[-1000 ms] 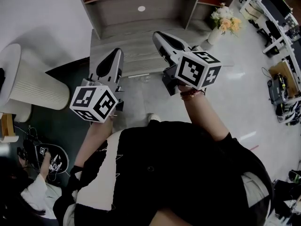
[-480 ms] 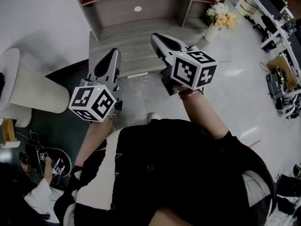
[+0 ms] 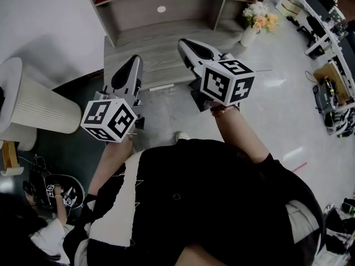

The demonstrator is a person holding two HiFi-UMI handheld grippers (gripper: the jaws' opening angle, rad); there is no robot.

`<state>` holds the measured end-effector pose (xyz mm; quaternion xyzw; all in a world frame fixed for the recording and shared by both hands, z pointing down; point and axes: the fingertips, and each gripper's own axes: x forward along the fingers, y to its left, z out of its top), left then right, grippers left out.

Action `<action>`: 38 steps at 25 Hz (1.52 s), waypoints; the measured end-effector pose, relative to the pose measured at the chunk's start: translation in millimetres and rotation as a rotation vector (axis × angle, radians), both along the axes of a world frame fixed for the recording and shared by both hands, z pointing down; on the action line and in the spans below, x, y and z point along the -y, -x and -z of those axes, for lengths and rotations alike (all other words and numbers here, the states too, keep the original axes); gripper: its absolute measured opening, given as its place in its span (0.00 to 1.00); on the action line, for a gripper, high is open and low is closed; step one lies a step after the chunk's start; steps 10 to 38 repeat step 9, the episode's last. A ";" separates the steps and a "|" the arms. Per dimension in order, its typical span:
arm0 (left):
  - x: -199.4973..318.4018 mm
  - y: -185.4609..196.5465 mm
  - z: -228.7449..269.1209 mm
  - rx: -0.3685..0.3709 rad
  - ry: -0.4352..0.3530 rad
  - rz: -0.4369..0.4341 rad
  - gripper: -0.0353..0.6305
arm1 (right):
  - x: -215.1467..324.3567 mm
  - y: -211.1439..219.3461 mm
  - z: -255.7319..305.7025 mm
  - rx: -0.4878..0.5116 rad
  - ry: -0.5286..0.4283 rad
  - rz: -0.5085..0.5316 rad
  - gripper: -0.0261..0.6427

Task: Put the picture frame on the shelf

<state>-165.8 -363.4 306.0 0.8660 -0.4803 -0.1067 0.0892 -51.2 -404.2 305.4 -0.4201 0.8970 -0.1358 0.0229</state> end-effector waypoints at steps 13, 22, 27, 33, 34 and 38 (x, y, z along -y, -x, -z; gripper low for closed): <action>-6.7 2.2 -3.6 0.003 0.002 -0.005 0.07 | -7.3 4.6 -3.6 -0.013 -0.001 0.004 0.05; -6.7 2.2 -3.6 0.003 0.002 -0.005 0.07 | -7.3 4.6 -3.6 -0.013 -0.001 0.004 0.05; -6.7 2.2 -3.6 0.003 0.002 -0.005 0.07 | -7.3 4.6 -3.6 -0.013 -0.001 0.004 0.05; -6.7 2.2 -3.6 0.003 0.002 -0.005 0.07 | -7.3 4.6 -3.6 -0.013 -0.001 0.004 0.05; -6.7 2.2 -3.6 0.003 0.002 -0.005 0.07 | -7.3 4.6 -3.6 -0.013 -0.001 0.004 0.05; -6.7 2.2 -3.6 0.003 0.002 -0.005 0.07 | -7.3 4.6 -3.6 -0.013 -0.001 0.004 0.05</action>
